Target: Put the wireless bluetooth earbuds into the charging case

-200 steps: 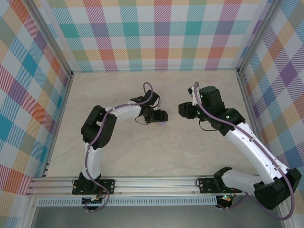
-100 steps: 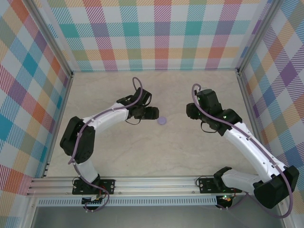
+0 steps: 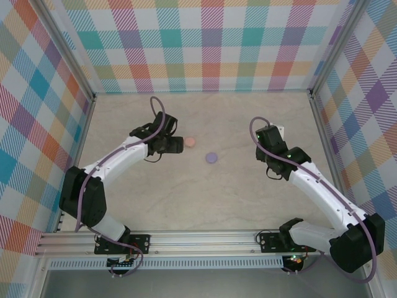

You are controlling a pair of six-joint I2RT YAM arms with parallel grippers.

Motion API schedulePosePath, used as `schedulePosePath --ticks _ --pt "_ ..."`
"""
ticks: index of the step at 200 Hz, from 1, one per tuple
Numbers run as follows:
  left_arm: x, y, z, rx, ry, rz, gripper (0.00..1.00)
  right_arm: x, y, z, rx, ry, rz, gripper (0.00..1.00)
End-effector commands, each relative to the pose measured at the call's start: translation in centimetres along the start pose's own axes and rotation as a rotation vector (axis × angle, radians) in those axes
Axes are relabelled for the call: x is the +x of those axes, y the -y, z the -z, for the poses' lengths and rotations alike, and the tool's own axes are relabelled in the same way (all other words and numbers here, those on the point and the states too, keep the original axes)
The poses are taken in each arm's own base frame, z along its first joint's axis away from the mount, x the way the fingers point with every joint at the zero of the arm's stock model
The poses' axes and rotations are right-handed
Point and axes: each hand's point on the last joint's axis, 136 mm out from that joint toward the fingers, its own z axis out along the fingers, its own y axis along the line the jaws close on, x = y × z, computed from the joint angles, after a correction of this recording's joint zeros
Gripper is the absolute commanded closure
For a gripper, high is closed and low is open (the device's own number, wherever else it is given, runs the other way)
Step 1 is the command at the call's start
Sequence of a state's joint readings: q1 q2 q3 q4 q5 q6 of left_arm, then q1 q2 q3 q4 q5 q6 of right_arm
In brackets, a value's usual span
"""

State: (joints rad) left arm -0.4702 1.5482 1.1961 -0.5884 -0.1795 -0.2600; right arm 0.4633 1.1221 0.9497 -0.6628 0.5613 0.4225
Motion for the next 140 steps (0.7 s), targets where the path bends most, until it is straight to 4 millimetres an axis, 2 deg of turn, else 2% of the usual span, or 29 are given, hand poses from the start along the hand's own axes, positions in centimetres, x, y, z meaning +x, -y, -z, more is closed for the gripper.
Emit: schedulePosePath --ticks 1,45,87,118,140 --pt "0.3 -4.3 0.7 -0.114 0.010 0.011 0.19 -0.1 2.0 -1.1 0.072 0.030 -0.061 0.54" --pt "0.2 -9.9 0.4 -0.258 0.047 0.098 0.17 0.5 5.3 -2.9 0.144 0.042 -0.150 0.43" --pt "0.0 -13.2 0.3 -0.377 0.126 0.142 0.11 1.3 7.7 -4.4 0.191 0.054 -0.175 0.35" --pt "0.0 -14.6 0.0 -0.416 0.199 0.127 0.04 1.9 8.5 -5.7 0.174 0.050 -0.190 0.27" --pt "-0.5 -14.6 -0.7 -0.385 0.277 0.096 0.02 2.5 8.3 -7.1 0.106 0.053 -0.199 0.21"
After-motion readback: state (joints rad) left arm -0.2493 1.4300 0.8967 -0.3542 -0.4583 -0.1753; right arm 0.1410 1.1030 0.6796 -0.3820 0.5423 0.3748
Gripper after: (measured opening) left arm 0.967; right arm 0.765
